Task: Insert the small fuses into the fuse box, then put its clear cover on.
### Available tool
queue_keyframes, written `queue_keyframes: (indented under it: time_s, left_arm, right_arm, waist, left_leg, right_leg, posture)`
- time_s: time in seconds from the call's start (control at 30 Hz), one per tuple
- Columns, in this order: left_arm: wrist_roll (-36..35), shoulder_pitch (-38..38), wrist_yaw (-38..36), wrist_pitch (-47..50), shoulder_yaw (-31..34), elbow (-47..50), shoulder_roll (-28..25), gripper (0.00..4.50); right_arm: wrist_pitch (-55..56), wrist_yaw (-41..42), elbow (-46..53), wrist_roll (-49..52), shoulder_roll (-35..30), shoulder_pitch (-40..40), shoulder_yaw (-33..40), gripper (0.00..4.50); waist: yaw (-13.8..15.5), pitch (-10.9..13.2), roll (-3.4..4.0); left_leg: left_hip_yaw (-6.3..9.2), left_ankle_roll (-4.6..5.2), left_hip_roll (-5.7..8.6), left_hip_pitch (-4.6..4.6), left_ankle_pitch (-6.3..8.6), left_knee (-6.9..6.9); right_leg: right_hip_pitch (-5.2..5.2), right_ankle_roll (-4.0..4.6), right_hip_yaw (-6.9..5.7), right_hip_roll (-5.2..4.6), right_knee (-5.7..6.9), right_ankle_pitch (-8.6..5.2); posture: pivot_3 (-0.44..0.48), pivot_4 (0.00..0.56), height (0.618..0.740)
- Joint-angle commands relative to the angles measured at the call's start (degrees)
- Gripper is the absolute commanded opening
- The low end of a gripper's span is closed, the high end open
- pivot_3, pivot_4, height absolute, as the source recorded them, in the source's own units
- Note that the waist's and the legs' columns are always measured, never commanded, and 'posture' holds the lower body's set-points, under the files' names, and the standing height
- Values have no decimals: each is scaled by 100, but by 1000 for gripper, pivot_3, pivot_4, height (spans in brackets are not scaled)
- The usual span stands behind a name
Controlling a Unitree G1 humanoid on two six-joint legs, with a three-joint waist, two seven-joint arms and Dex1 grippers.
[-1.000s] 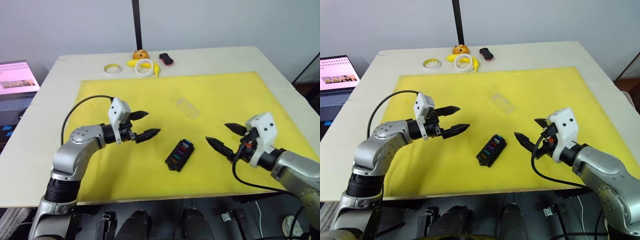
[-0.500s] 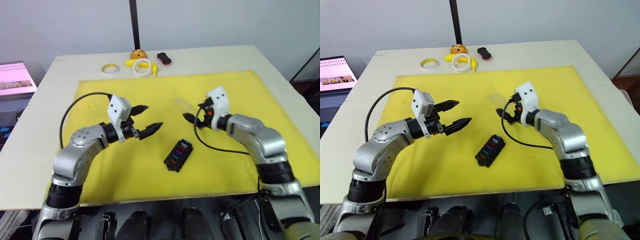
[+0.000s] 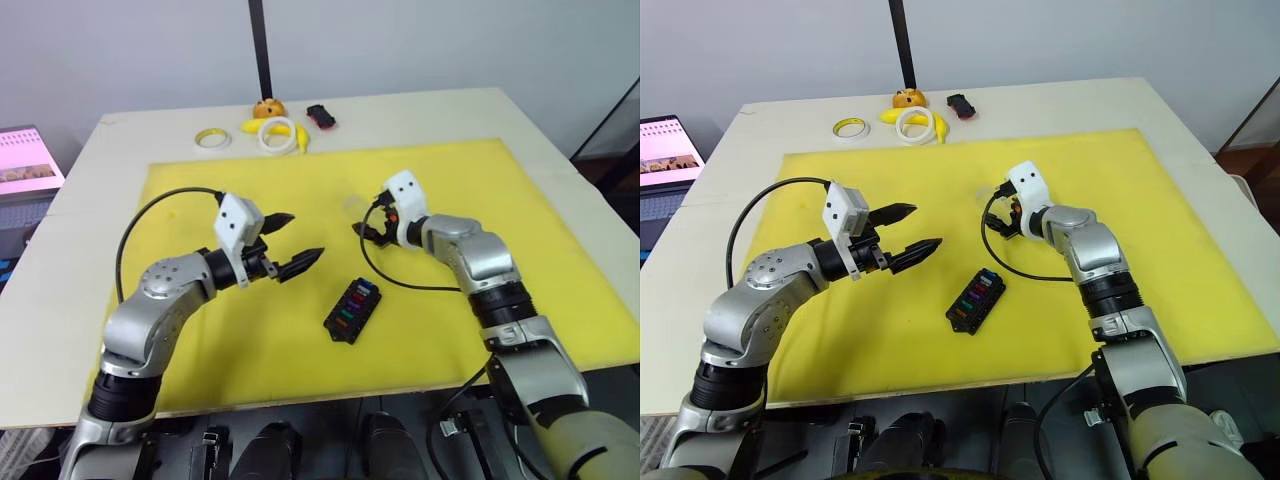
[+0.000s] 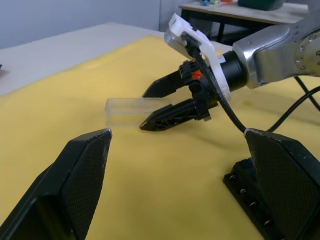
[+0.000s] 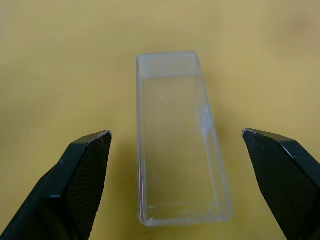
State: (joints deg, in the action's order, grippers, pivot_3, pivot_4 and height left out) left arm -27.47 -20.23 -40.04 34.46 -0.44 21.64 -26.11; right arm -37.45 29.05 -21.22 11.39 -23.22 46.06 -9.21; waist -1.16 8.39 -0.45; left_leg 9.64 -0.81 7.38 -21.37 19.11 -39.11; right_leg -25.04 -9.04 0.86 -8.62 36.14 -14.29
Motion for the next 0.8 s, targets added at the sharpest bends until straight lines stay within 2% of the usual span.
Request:
queue_keyframes:
  time_s: [0.03, 0.17, 0.27, 0.4, 0.5, 0.57, 0.8]
  left_arm:
    - [-59, 12, 47, -43, 45, 310, -55, 4500]
    - [-143, 65, 73, 63, 69, 441, -125, 4500]
    - [-251, 235, 117, 230, 29, 695, -173, 4500]
    - [-687, 762, 463, 890, -156, 1582, -86, 4500]
    - [-483, 1260, 681, 1046, -492, 2150, -264, 4500]
    - [-376, 1466, 998, 1156, -593, 2226, -202, 4500]
    - [-261, 1895, 1335, 1084, -938, 2358, -13, 4500]
  right_arm:
    - [303, 10, -109, -86, 203, 277, 128, 3566]
    - [489, -17, -199, -138, 317, 317, 269, 1681]
    - [376, 34, 295, -134, 173, 14, 313, 1726]
    - [-209, 57, 1800, 160, -176, -756, 716, 1726]
    - [-883, -6, 2947, 399, -467, -1366, 1107, 1726]
    - [-1235, 40, 3551, 537, -686, -1702, 1276, 1726]
    - [-1952, -53, 4385, 816, -963, -2010, 1497, 1726]
  waist:
    - [0, 0, 0]
    - [6, 0, 1]
    - [11, 0, 1]
    - [38, 0, 1]
    - [42, 0, 2]
    - [56, 0, 5]
    - [65, 1, 7]
  left_leg:
    - [0, 0, 0, 0, 0, 0]
    - [0, 0, 0, -2, 0, -1]
    - [1, 0, 1, -2, 0, -1]
    - [6, 1, 4, -7, 0, 1]
    - [2, 0, 4, -6, 0, -1]
    - [-1, 0, 2, -5, 0, 0]
    - [-9, 1, 1, -1, 1, 2]
  right_leg:
    - [0, 0, 0, 0, 0, 0]
    - [-2, 0, 0, 0, 1, 0]
    - [-1, 0, 0, -1, 0, 0]
    - [-3, 0, 0, -2, 0, 0]
    - [-3, 0, 5, -2, 0, 0]
    - [-3, 0, 8, 0, 0, 0]
    - [-1, 1, 15, 1, -1, -1]
  posture:
    - [0, 150, 740]
    - [0, 150, 740]
    - [0, 150, 740]
    - [0, 150, 740]
    - [0, 150, 740]
    - [0, 150, 740]
    - [0, 150, 740]
